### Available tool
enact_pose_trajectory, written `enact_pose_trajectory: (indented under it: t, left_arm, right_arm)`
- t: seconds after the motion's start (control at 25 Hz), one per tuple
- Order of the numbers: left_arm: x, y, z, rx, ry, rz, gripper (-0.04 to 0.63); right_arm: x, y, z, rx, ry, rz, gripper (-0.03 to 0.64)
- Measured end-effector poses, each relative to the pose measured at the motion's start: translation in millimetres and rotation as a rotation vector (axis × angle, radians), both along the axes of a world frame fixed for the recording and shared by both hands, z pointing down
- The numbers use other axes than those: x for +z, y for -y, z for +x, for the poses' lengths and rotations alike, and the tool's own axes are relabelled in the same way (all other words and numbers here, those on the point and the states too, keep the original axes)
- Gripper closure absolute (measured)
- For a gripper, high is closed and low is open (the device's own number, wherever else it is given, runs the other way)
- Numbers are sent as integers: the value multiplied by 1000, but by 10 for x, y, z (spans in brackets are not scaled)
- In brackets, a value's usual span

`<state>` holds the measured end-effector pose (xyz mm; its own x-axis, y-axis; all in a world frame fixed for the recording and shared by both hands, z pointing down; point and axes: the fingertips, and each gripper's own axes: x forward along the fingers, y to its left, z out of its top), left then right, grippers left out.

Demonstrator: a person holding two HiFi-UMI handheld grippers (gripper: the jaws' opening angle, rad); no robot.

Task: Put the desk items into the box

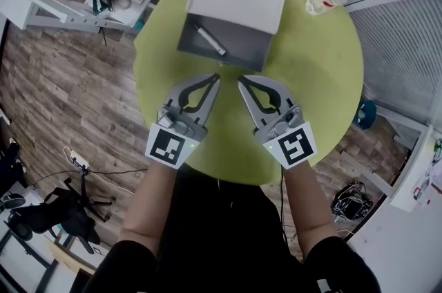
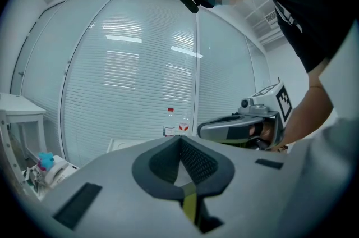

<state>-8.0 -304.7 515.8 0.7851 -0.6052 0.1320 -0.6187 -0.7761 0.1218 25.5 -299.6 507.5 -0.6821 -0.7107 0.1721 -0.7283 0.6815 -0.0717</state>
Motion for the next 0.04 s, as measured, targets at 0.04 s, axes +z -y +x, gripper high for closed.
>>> enact_pose_trajectory:
  t: [0.04]
  left_arm:
    - [5, 3, 3, 0, 3, 3, 583]
  right_arm:
    - [7, 7, 4, 1, -3, 0, 600]
